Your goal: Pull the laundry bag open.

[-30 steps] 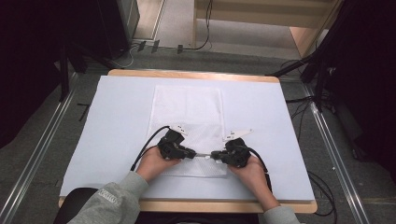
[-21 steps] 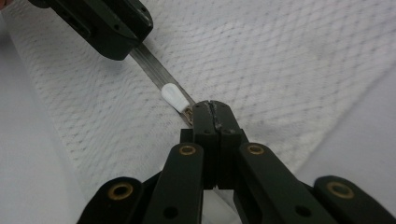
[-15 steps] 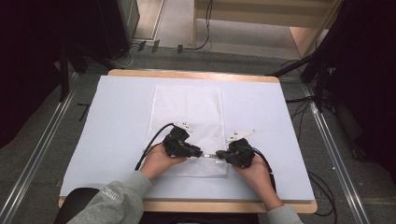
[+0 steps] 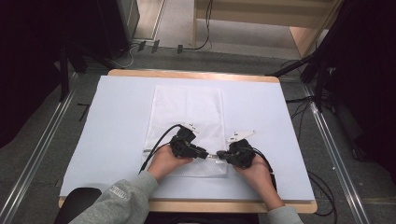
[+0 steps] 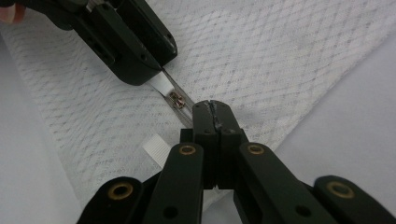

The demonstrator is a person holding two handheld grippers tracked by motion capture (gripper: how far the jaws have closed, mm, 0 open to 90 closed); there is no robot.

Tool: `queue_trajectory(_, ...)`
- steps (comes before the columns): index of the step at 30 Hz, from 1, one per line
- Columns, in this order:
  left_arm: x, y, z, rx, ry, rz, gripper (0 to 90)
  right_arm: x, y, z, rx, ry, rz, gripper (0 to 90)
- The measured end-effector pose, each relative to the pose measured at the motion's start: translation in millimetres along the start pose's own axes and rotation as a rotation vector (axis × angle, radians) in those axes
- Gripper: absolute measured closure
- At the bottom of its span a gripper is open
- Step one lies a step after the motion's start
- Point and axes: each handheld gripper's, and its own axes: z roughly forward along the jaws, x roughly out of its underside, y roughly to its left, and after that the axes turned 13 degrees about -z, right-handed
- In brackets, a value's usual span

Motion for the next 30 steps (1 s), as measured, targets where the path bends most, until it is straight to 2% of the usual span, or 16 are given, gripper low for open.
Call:
queue_trajectory(3, -0.1, -2.1, 1.7, 0.003, 0.002, 0.008, 76.4, 0.2, 0.5, 0.1, 0.006, -0.002, -0.002, 90.0)
queue_trajectory(8, 1.6, -8.0, 8.9, -0.009, 0.005, 0.048, 79.5, 0.3, 1.0, 0.1, 0.008, -0.004, -0.001, 90.0)
queue_trajectory(11, 1.4, -10.8, 11.1, -0.031, -0.001, 0.062, 83.5, 0.4, 1.4, 0.1, 0.013, -0.004, -0.003, 90.0)
queue_trajectory(14, 1.5, -10.7, 11.6, -0.032, -0.002, 0.077, 86.8, 0.9, 1.3, 0.0, 0.012, -0.006, -0.003, 90.0)
queue_trajectory(17, 0.4, -8.7, 11.1, -0.018, 0.006, 0.064, 87.7, 1.4, 1.1, 0.2, 0.01, -0.012, -0.007, 90.0)
queue_trajectory(22, -1.6, -1.5, 8.6, 0.031, 0.019, 0.01, 87.9, 3.3, 1.4, 0.1, 0.013, -0.021, -0.036, 90.0)
queue_trajectory(28, -2.7, 1.9, 5.5, 0.047, 0.034, -0.012, 88.0, 4.4, 2.3, 0.3, 0.016, -0.029, -0.059, 90.0)
queue_trajectory(30, -2.7, 1.2, 4.4, 0.039, 0.034, -0.009, 88.1, 4.9, 2.4, 0.5, 0.014, -0.035, -0.063, 90.0)
